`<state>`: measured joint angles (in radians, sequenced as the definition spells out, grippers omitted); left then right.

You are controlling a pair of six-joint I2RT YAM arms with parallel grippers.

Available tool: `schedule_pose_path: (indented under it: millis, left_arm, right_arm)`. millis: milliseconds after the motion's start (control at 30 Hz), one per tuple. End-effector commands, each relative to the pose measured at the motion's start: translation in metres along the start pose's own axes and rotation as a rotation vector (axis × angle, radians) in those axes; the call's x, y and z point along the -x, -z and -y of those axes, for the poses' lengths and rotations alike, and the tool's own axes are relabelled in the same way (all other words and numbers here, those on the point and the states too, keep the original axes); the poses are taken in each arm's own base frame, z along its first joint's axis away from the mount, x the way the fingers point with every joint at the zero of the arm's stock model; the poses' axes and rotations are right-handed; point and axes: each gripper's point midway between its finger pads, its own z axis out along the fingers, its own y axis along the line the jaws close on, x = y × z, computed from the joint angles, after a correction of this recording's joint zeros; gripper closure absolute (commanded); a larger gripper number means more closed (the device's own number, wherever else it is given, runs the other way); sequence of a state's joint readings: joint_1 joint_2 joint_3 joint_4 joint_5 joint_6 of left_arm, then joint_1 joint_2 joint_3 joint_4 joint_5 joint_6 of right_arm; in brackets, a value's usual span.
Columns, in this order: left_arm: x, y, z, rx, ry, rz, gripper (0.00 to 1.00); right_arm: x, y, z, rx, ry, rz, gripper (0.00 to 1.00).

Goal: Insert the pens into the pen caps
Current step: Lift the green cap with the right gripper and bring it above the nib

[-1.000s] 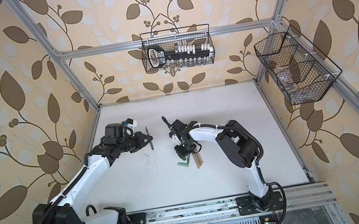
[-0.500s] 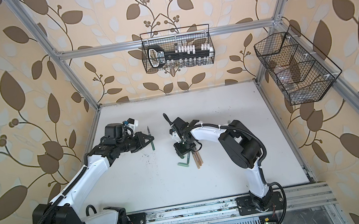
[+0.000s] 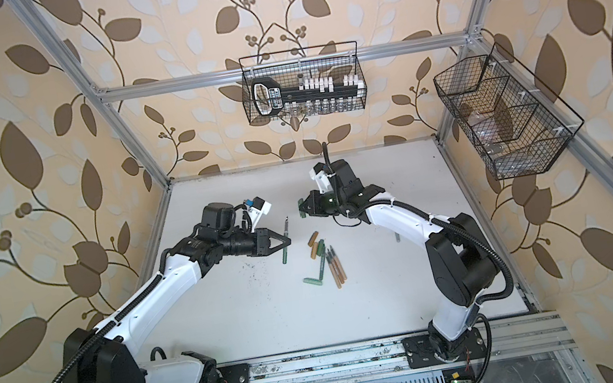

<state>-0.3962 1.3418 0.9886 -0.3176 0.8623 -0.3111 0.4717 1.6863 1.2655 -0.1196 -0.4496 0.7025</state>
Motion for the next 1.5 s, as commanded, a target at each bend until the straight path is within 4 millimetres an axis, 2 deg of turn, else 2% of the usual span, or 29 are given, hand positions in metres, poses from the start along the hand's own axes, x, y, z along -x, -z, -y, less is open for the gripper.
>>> schedule_pose_path:
  millis: [0,200,700,867,1467]
  left_arm:
    - [0.007,-0.006,0.022,-0.074,-0.088,-0.034,1.0]
    - [0.011,-0.012,0.018,-0.063,-0.1,-0.047,1.0]
    - [0.015,-0.014,0.014,-0.06,-0.095,-0.022,1.0]
    - [0.02,-0.013,0.011,-0.04,-0.102,0.001,1.0]
    - [0.033,-0.009,0.003,0.004,-0.1,0.035,1.0]
  right_arm:
    - [0.021,0.012,-0.024,0.086,-0.103,0.092,0.97]
    - [0.029,0.023,-0.033,0.111,-0.14,0.151,0.97]
    - [0.014,0.029,-0.051,0.152,-0.113,0.131,0.97]
    - [0.008,0.031,-0.051,0.145,-0.1,0.126,0.97]
    - [0.006,0.034,-0.055,0.153,-0.084,0.149,0.97]
